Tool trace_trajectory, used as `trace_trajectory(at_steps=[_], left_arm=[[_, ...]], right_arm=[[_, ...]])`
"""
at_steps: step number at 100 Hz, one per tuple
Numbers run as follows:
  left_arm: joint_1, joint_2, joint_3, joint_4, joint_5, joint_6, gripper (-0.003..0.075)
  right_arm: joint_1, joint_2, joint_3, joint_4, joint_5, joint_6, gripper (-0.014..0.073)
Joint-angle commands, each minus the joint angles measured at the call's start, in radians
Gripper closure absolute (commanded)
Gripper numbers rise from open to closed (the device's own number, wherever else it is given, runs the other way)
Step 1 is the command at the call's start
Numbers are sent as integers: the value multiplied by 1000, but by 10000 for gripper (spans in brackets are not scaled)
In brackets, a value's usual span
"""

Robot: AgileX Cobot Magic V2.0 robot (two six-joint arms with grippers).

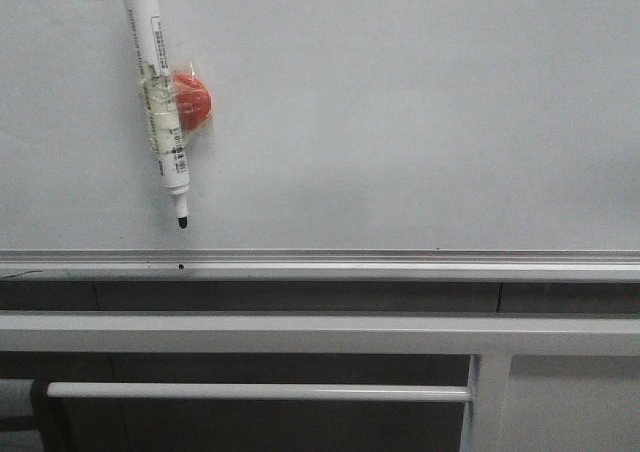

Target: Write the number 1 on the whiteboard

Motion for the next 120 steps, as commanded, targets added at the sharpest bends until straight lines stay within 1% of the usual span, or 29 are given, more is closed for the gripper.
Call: trace_trajectory(at_steps=[1,14,28,40,51,57,64,76,79,88,99,108,114,120], left_arm=[[-55,33,-28,71,-118,8,314],[-143,118,-10,94,-204,8,314],[-255,247,6,118,-391,6,314],[-352,351,18,126,-579,6,314],[-436,447,30,111,-690,1,317],[-475,492,40,107,-783,-4,334],[-521,550,43,64,-875,-4,353],[-575,638,43,47,-955,-4,353],[-590,669,43,21,-979,-6,353],[-619,755,43,-48,-1090,-78,352],[-629,870,43,-46,-1238,-181,352],[-629,961,43,-43,-1300,-275,352],[-629,1028,43,-11,-1357,-331,352],[-629,1070,30,19,-1360,-366,352]], right_arm=[[1,17,-31,15,-70,-14,657],[1,17,-31,19,-72,-14,657],[1,17,-31,24,-72,-14,657],[1,17,-31,31,-72,-14,657],[1,17,-31,31,-72,-14,657],[1,17,-31,31,-72,-14,657],[1,17,-31,31,-72,-14,657],[1,17,-31,31,-72,-14,657],[1,17,-31,31,-72,-14,657],[1,17,-31,31,-72,-35,657],[1,17,-31,31,-72,-38,657],[1,17,-31,31,-72,-68,657],[6,17,-31,31,-77,-101,657],[12,17,-31,34,-99,-127,657]])
